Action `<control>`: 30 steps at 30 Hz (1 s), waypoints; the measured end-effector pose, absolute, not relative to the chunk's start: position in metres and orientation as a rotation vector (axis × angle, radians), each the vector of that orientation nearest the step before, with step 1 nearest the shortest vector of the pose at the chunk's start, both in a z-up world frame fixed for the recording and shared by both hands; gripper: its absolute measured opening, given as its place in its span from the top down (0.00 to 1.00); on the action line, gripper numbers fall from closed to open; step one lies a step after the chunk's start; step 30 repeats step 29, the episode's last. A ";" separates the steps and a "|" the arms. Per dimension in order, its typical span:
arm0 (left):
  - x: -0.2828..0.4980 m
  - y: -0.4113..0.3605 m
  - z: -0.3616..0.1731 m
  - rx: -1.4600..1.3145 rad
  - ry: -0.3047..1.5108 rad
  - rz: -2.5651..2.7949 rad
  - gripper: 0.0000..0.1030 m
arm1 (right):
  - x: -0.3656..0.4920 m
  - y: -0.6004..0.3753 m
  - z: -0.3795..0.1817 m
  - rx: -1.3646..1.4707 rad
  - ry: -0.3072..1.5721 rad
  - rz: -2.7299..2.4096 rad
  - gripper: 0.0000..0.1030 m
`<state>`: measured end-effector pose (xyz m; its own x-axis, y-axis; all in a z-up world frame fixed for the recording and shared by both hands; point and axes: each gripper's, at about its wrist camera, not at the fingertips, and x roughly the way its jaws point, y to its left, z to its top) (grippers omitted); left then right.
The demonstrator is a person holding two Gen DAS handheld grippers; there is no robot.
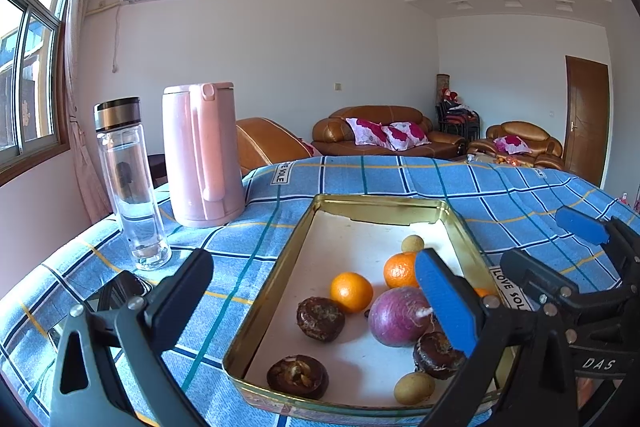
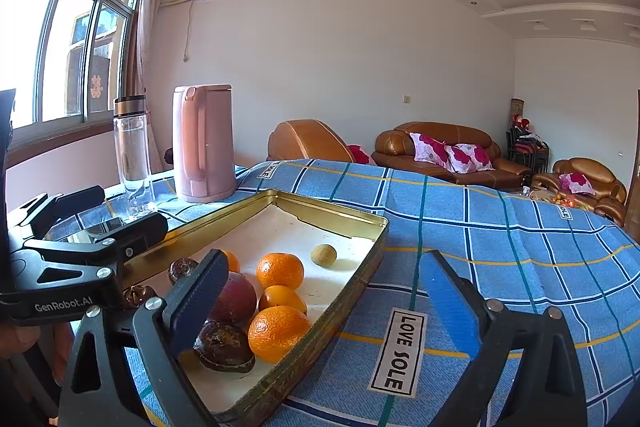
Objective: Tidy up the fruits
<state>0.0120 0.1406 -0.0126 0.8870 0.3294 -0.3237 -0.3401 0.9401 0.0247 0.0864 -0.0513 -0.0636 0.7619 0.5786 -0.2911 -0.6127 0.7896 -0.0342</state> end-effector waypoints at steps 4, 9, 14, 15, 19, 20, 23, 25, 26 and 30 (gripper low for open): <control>0.013 0.140 -0.013 -0.027 0.333 0.354 0.00 | 0.086 -0.051 -0.063 -0.129 0.273 0.650 0.05; 0.014 0.138 -0.012 -0.010 0.337 0.359 0.00 | 0.087 -0.052 -0.063 -0.129 0.271 0.648 0.04; 0.012 0.136 -0.010 -0.004 0.328 0.367 0.00 | 0.087 -0.052 -0.063 -0.129 0.271 0.648 0.04; 0.012 0.136 -0.010 -0.003 0.331 0.371 0.00 | 0.086 -0.052 -0.063 -0.129 0.270 0.648 0.04; 0.013 0.136 -0.011 0.001 0.333 0.389 0.00 | 0.087 -0.052 -0.063 -0.128 0.271 0.648 0.04; 0.013 0.137 -0.012 0.002 0.332 0.390 0.00 | 0.087 -0.052 -0.063 -0.128 0.271 0.648 0.04; 0.013 0.137 -0.013 0.009 0.334 0.391 0.00 | 0.087 -0.052 -0.063 -0.130 0.271 0.648 0.03; 0.012 0.136 -0.013 0.014 0.329 0.392 0.00 | 0.087 -0.052 -0.062 -0.132 0.271 0.647 0.03; 0.012 0.135 -0.012 0.014 0.328 0.392 0.00 | 0.087 -0.052 -0.062 -0.132 0.270 0.647 0.03; 0.011 0.133 -0.012 0.014 0.327 0.380 0.00 | 0.087 -0.052 -0.062 -0.131 0.271 0.647 0.03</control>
